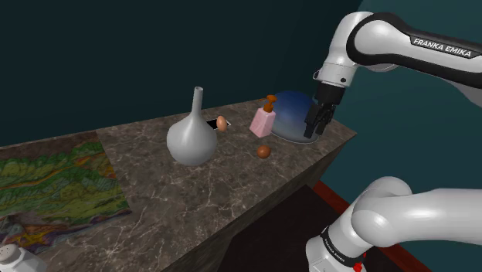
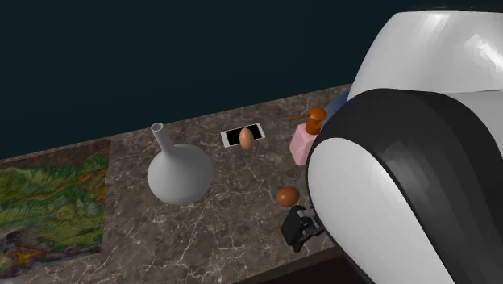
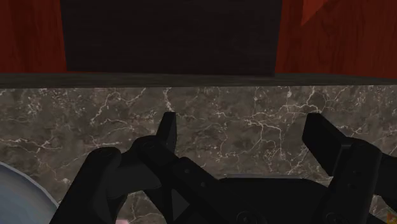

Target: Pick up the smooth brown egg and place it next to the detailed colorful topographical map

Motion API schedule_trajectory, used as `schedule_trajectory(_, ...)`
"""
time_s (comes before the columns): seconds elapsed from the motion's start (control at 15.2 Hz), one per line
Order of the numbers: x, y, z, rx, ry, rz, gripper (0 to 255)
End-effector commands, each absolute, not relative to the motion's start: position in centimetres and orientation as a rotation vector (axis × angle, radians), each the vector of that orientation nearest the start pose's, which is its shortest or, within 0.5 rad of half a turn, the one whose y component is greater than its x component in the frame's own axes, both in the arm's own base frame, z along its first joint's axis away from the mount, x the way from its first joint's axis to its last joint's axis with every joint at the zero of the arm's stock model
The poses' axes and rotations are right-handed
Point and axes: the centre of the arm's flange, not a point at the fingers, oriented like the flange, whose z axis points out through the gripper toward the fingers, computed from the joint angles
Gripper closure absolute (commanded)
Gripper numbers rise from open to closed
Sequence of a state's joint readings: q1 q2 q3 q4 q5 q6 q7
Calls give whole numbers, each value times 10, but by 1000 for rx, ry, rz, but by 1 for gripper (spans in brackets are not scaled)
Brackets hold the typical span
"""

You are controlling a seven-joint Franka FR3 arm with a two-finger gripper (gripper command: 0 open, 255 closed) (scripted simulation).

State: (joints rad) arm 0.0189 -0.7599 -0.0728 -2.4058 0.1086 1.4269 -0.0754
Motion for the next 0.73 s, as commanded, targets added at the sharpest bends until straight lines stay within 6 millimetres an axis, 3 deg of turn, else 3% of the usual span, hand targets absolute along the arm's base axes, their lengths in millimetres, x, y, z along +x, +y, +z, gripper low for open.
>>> schedule_trajectory(0.0, 294, -8, 549, -2954, -75, 314, 0)
schedule_trajectory(0.66, 410, 4, 492, -2998, -105, 296, 0)
